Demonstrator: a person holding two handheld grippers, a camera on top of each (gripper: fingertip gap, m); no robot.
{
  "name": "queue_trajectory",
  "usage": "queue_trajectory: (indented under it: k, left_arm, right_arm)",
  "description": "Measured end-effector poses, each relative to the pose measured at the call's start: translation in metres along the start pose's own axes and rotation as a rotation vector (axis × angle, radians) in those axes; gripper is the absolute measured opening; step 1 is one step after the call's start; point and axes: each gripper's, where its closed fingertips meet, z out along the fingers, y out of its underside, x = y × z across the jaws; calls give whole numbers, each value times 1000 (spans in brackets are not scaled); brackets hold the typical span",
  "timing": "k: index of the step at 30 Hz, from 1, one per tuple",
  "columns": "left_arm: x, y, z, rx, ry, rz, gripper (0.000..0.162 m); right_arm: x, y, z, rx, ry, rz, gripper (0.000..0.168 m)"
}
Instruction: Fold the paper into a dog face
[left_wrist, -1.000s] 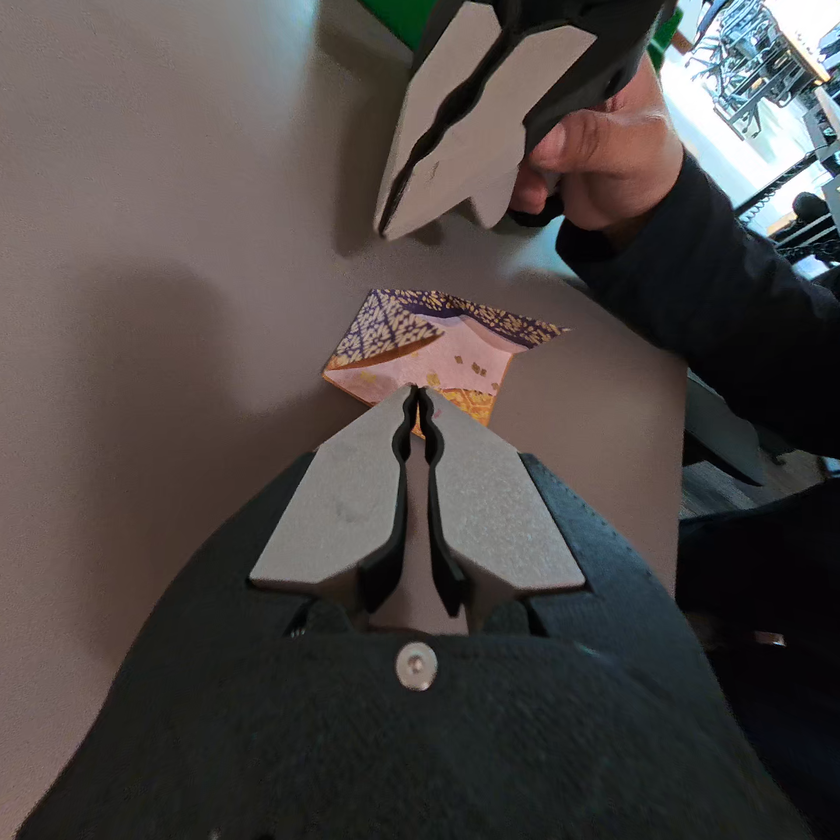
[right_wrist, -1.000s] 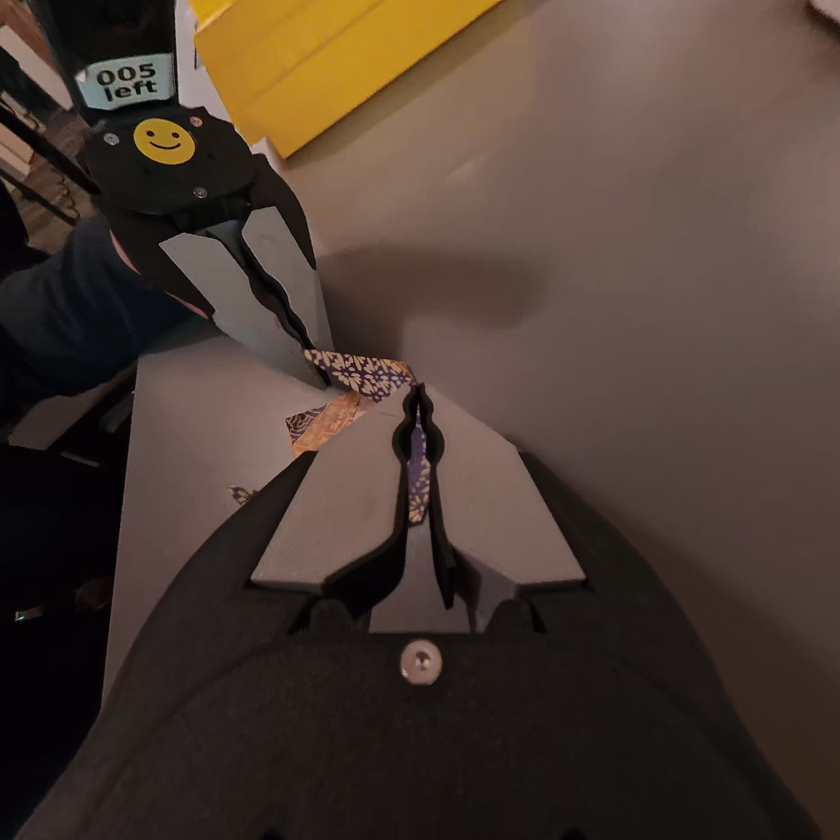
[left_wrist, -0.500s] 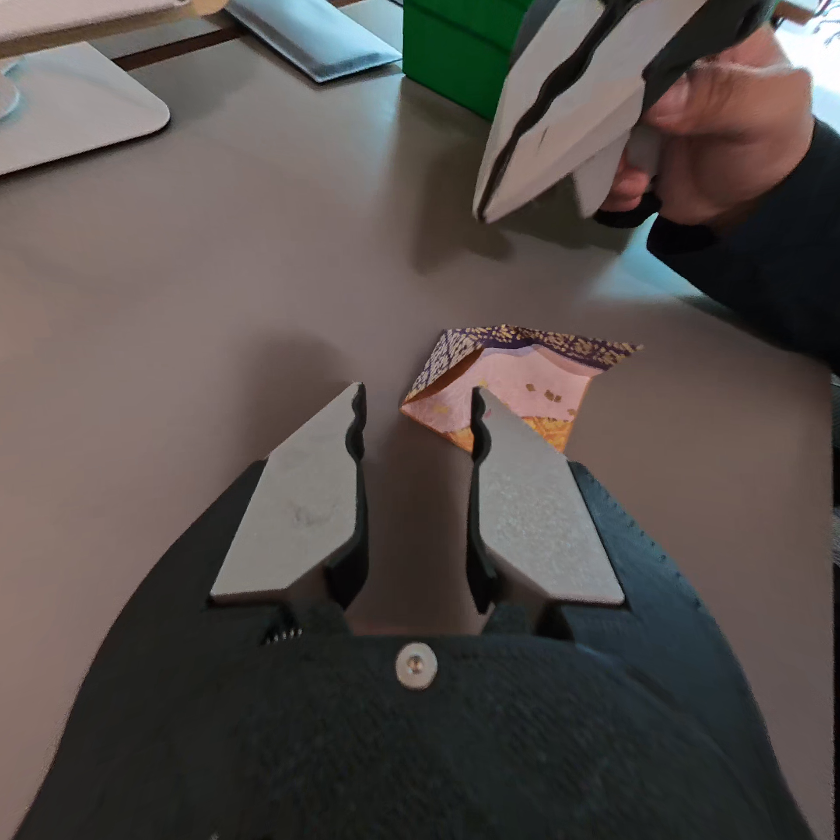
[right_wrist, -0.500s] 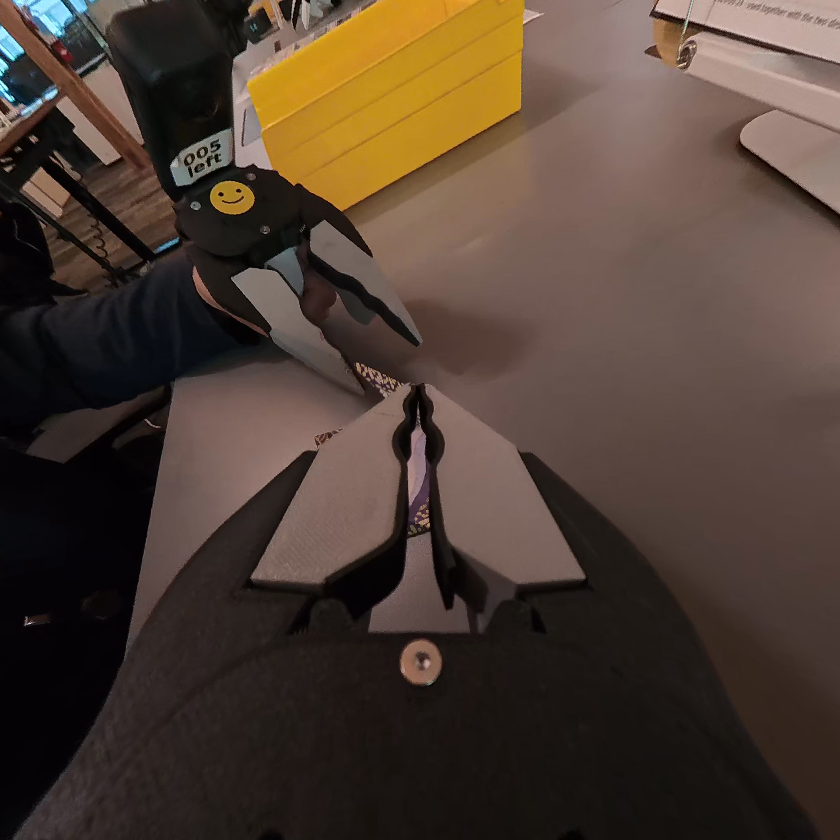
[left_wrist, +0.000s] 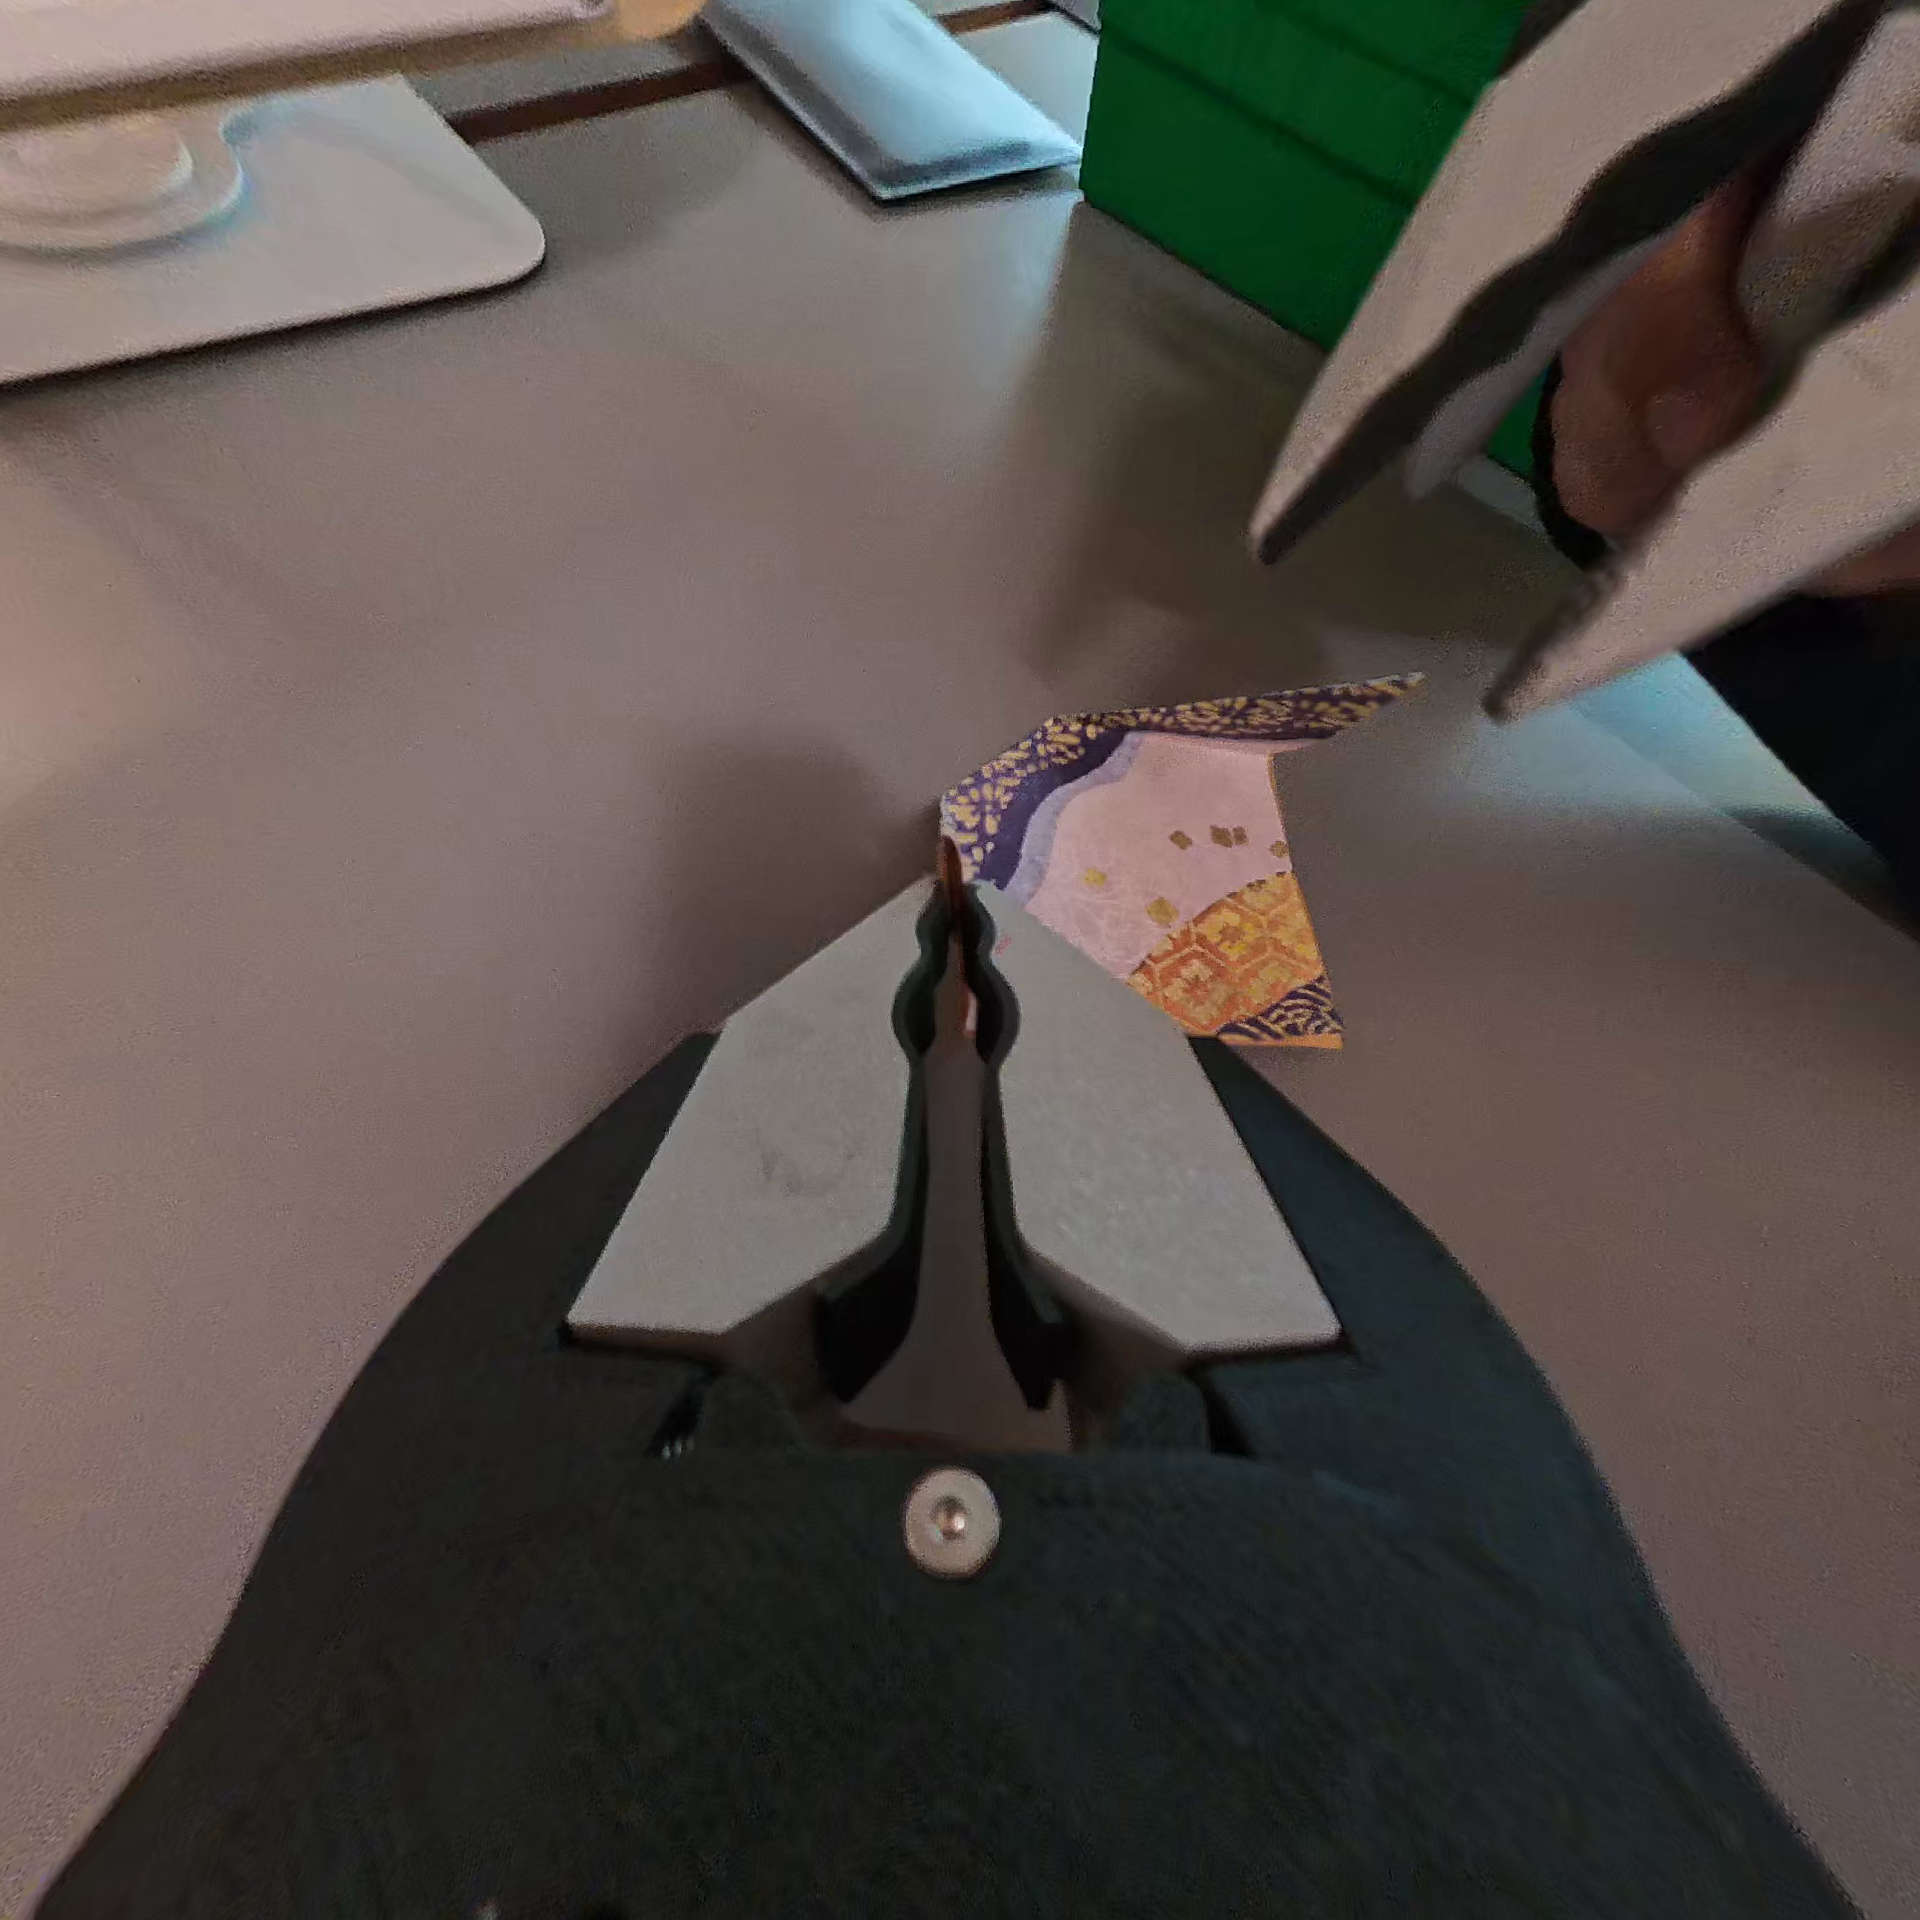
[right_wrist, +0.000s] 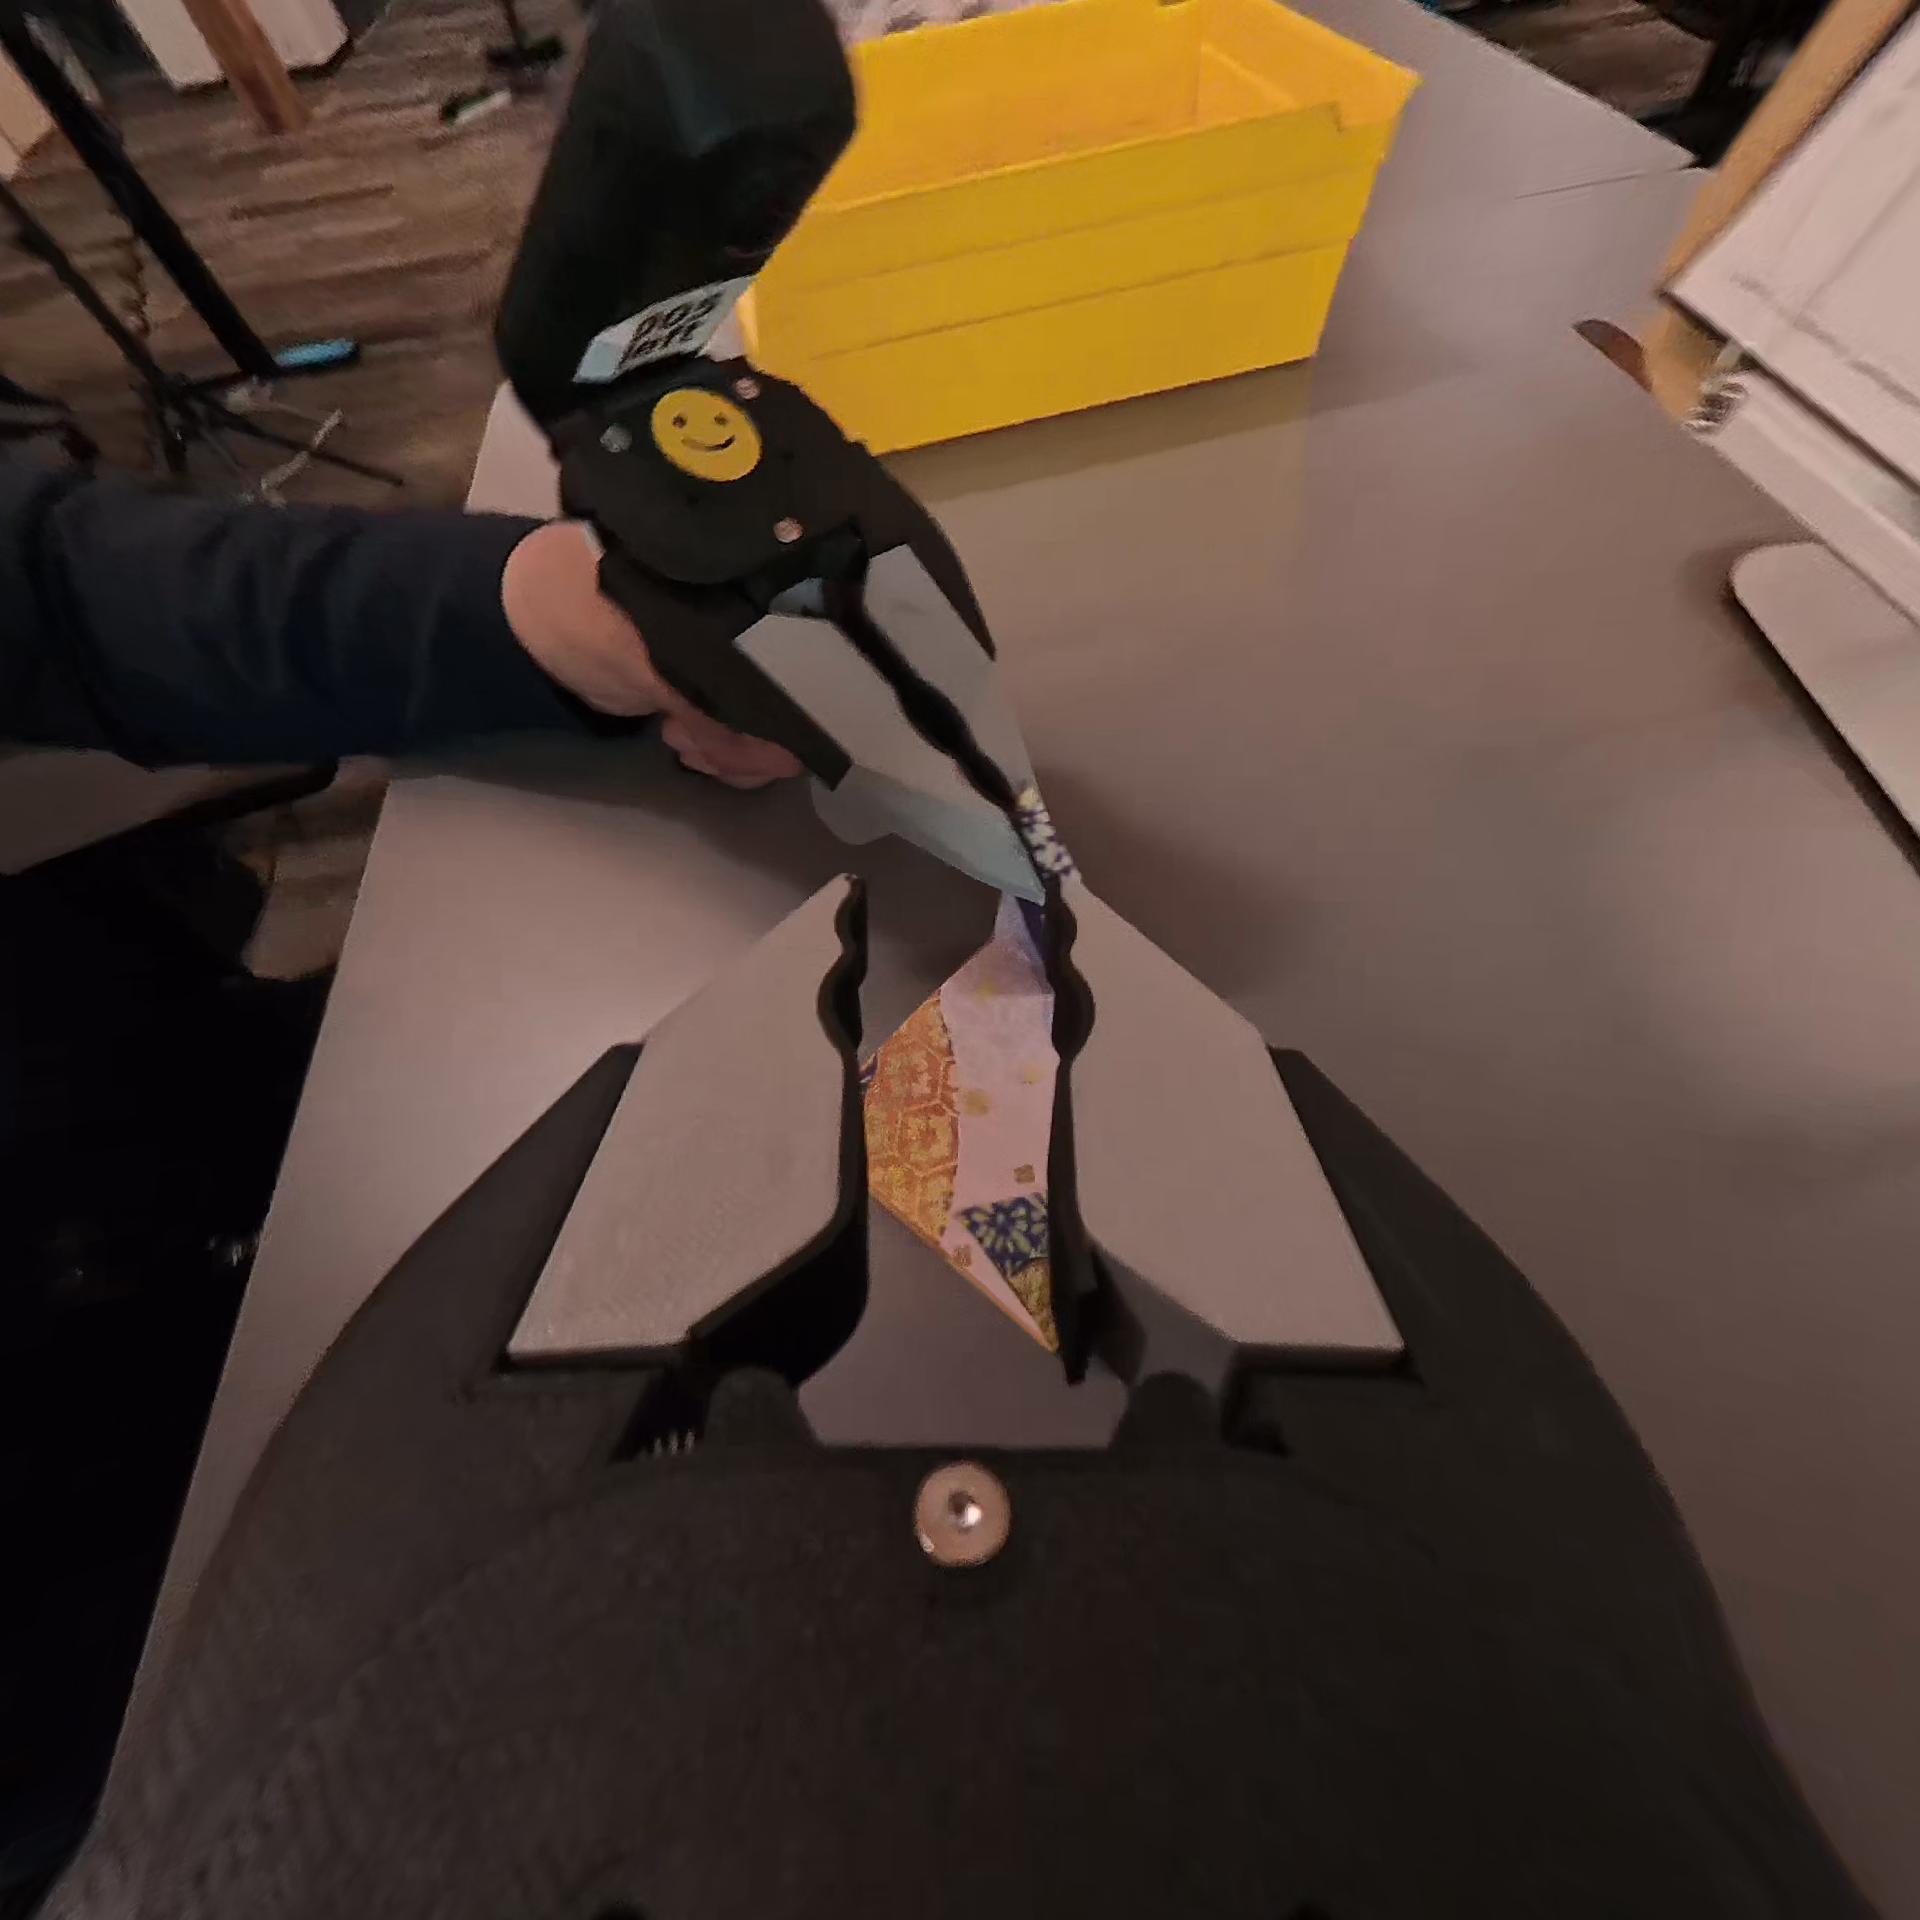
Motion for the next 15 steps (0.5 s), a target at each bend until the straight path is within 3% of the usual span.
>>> queue_trajectory:
  k: [5, 9, 15]
  left_arm:
    - [3, 7, -7, -9, 35, -56, 29]
    - [-9, 0, -23, 47, -16, -1, 37]
    - [-28, -12, -51, 166, -101, 76, 36]
  right_arm:
    - [-27, 39, 21, -243, -39, -233, 31]
    - [-32, 59, 28, -350, -20, -330, 35]
    - [-35, 71, 37, -420, 12, -398, 40]
